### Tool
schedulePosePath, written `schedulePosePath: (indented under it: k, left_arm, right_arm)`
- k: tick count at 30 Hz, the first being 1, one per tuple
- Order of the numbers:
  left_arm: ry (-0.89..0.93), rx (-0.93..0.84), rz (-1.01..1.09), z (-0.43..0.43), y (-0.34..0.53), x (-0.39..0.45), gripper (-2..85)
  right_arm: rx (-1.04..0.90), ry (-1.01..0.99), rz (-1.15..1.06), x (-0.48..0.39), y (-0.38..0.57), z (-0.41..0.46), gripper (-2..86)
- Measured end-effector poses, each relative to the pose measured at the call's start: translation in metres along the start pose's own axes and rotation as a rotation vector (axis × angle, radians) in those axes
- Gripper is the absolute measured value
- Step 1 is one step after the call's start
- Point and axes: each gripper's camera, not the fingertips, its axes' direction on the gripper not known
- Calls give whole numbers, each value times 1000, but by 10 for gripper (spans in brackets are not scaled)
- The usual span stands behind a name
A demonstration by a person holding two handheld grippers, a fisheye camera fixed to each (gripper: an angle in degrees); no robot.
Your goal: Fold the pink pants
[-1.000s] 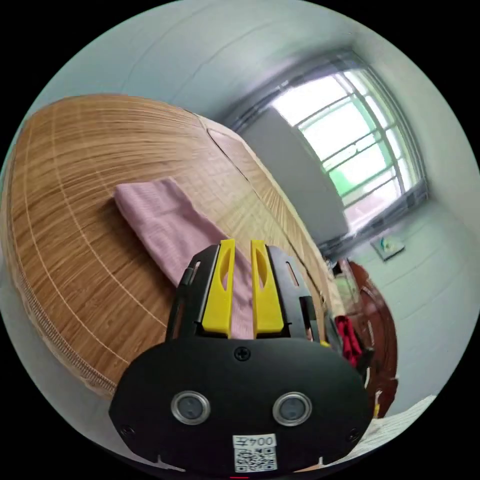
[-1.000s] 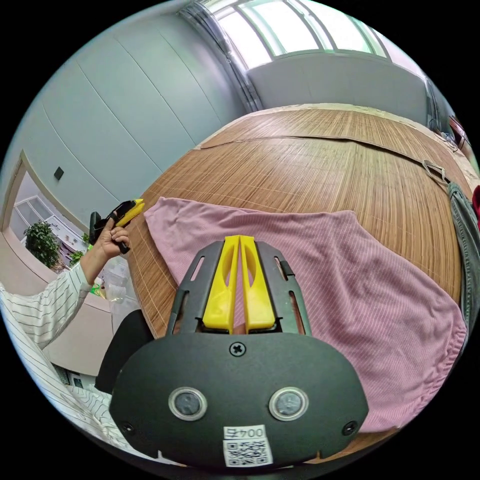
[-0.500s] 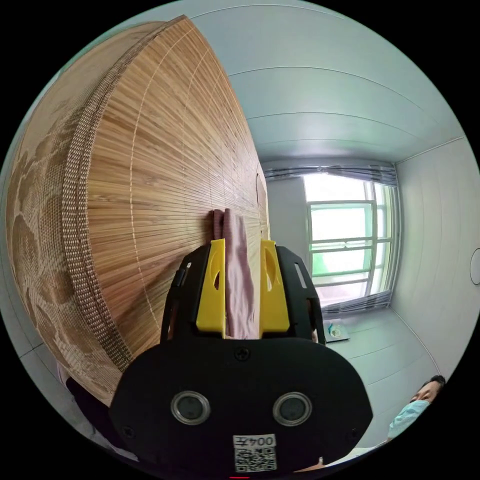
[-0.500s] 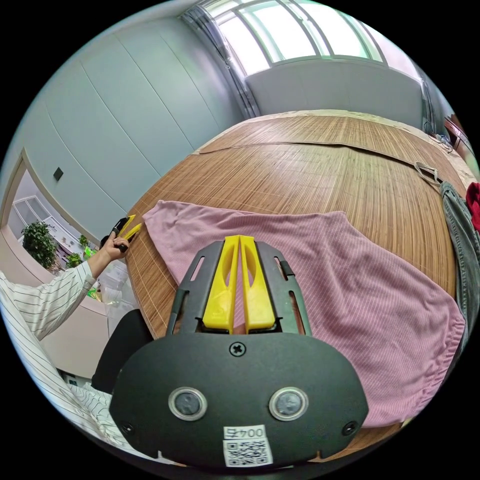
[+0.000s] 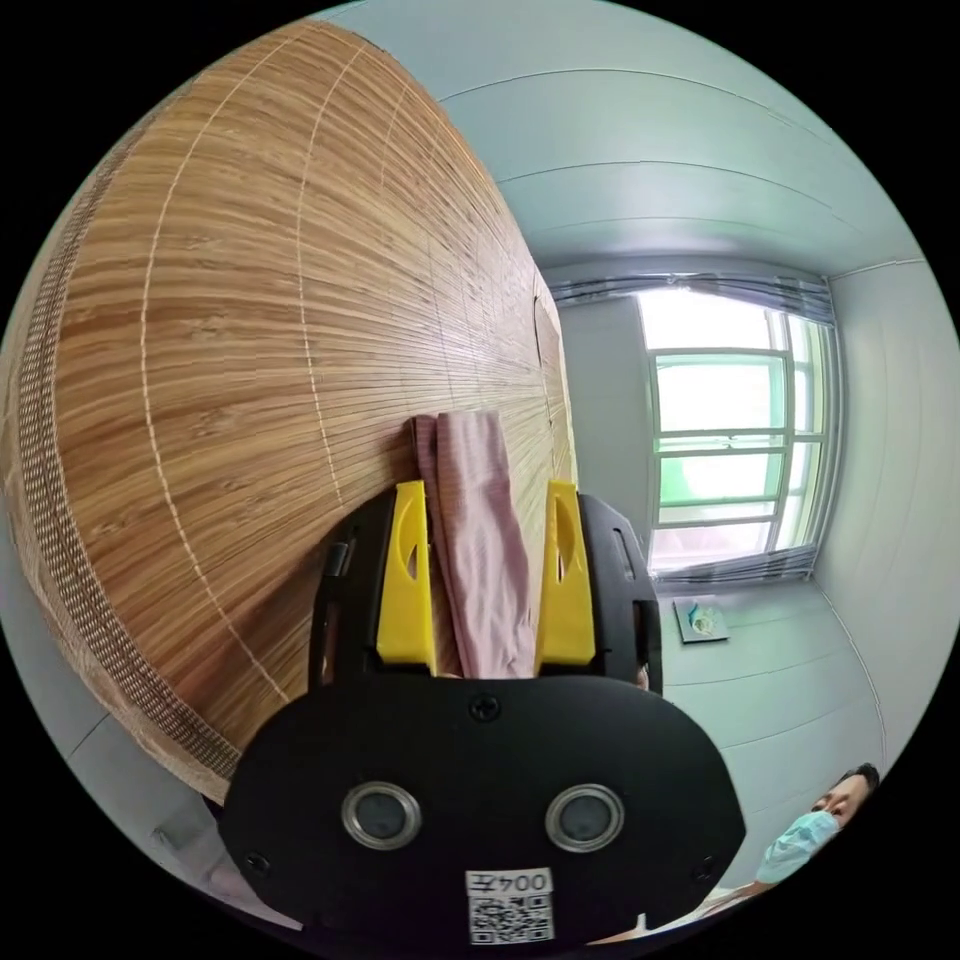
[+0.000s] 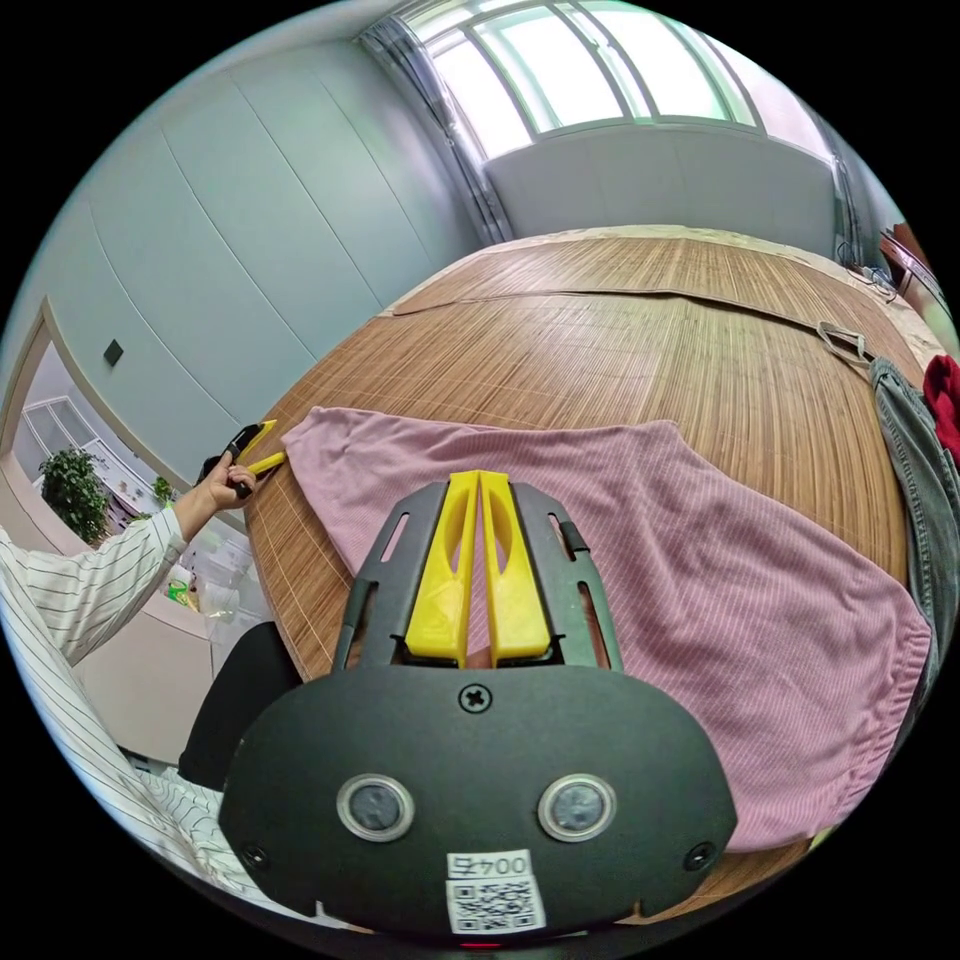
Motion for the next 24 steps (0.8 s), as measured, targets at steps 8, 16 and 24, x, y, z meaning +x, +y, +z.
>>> schedulePosePath:
  k: [8,16,24]
  left_arm:
    - [-98,-18,23,34,-50,23,136]
    - [-67,13,48,55,-97,39,38]
    - [88,-39,274,63,-141,160,22]
  right_arm:
    - [14,1,-7,5,14,0,-8]
    - [25,17,-8,19,33,-10,-8]
    - [22,27,7,45,58,-23,-7]
